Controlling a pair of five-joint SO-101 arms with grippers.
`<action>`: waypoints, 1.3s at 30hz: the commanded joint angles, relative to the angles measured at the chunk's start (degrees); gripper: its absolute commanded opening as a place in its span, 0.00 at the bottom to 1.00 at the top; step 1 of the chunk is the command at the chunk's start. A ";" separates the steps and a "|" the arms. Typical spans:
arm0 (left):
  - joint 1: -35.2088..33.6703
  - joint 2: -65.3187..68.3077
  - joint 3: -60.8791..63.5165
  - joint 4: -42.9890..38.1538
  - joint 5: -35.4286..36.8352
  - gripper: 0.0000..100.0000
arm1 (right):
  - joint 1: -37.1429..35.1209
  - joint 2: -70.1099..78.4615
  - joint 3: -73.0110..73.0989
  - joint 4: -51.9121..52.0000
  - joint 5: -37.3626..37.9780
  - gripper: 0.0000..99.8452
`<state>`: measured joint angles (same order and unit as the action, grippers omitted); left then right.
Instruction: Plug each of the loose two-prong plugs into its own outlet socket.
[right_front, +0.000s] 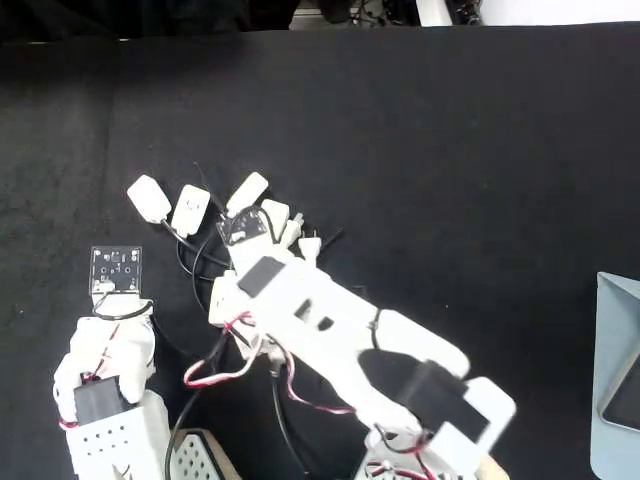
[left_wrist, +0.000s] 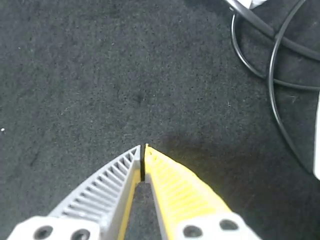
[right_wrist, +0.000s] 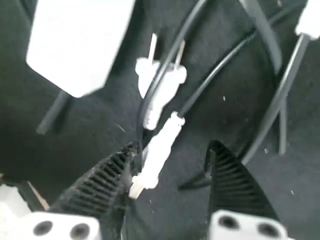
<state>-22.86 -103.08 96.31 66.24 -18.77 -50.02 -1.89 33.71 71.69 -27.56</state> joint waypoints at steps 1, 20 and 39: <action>-0.48 -0.26 0.84 -1.32 -0.26 0.03 | -0.53 0.57 -3.91 4.40 -0.09 0.21; -0.48 -0.26 1.10 -1.41 -0.26 0.03 | -0.88 1.19 -1.10 3.87 -0.53 0.21; -0.48 -0.26 1.10 -1.41 -0.26 0.03 | -0.88 10.59 -6.55 7.38 -0.35 0.21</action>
<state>-22.86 -103.08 96.31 66.15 -18.86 -50.02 8.84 30.81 75.30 -27.56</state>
